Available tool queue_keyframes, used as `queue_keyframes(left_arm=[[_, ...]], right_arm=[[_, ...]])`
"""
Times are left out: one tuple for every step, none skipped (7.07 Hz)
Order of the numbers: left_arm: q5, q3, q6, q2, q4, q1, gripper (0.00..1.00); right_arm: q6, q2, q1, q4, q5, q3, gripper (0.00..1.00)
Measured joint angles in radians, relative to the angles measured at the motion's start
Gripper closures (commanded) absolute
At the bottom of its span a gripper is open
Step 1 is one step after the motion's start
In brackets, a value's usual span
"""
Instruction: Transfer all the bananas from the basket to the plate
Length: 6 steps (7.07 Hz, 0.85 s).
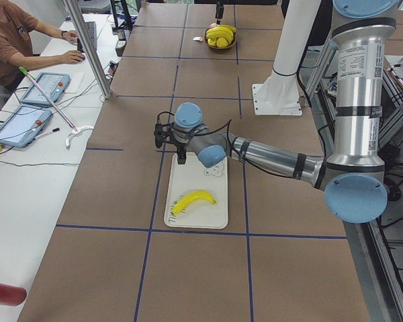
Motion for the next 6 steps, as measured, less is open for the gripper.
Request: queue_keyframes(left_arm=[[0.001,0.002,-0.003,-0.007,0.003,0.008,0.00],[0.002,0.007,-0.004,-0.016,0.004,0.015,0.00],[0.002,0.012,-0.009,-0.027,0.005,0.021,0.00],[0.002,0.015,-0.015,-0.036,0.005,0.025,0.00],[0.002,0.015,-0.018,-0.041,0.004,0.029,0.00],[0.002,0.015,-0.020,-0.043,0.004,0.031,0.00]], right_arm=[[-0.016,-0.009,0.015,0.000,0.015,-0.028,0.00],[-0.023,-0.019,0.020,0.000,0.021,-0.053,0.00],[-0.028,-0.036,0.022,-0.001,0.024,-0.067,0.02],[-0.031,-0.048,0.018,-0.003,0.027,-0.083,0.09],[-0.033,-0.052,0.008,-0.005,0.029,-0.104,0.18],[-0.038,-0.052,-0.006,-0.005,0.029,-0.123,0.24]])
